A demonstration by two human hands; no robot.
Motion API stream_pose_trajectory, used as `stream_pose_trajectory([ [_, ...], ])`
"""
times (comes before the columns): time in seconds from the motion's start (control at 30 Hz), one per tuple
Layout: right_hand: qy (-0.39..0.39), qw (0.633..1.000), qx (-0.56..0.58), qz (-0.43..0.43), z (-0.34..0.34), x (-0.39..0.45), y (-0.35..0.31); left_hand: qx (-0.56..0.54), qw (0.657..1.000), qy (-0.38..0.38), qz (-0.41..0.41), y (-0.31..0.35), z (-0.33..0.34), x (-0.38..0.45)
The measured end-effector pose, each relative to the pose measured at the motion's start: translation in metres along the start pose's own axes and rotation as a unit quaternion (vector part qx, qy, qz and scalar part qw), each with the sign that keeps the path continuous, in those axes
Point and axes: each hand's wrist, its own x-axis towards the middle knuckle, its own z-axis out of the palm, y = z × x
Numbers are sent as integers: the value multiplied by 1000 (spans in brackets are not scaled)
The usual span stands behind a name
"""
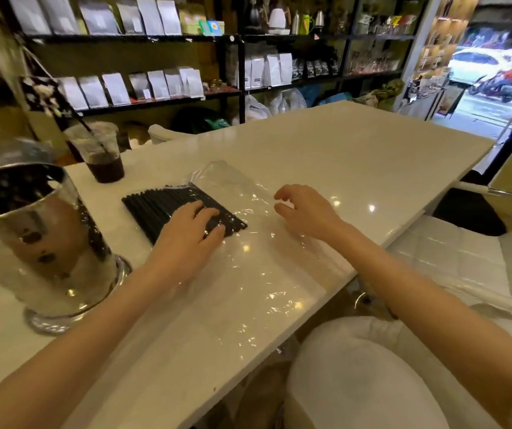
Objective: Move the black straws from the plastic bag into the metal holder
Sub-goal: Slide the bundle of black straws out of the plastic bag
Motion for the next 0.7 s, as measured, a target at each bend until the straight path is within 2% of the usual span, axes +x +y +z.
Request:
stream_pose_trajectory([
  [0.1,-18,999,-13,36,14,29,-5,-26,991,-19,-128,-17,-10,-7],
  [0.23,-34,997,-15,74,31,53,-11,-99,966,-44,-233,-29,-13,-12],
  [0.33,-16,992,31,118,36,69,-13,-189,945,-20,-267,-34,-15,-14],
  [0.43,1,980,113,161,36,83,-14,-325,899,14,-293,-32,-21,-11],
  [0.53,9,971,153,183,30,92,-20,-391,862,36,-321,-33,-27,-5],
  [0.63,1,977,151,152,18,98,-33,-388,857,52,-337,-36,-25,-2],
  [0.7,24,985,142,94,4,102,-48,-414,840,56,-346,-37,-24,1],
])
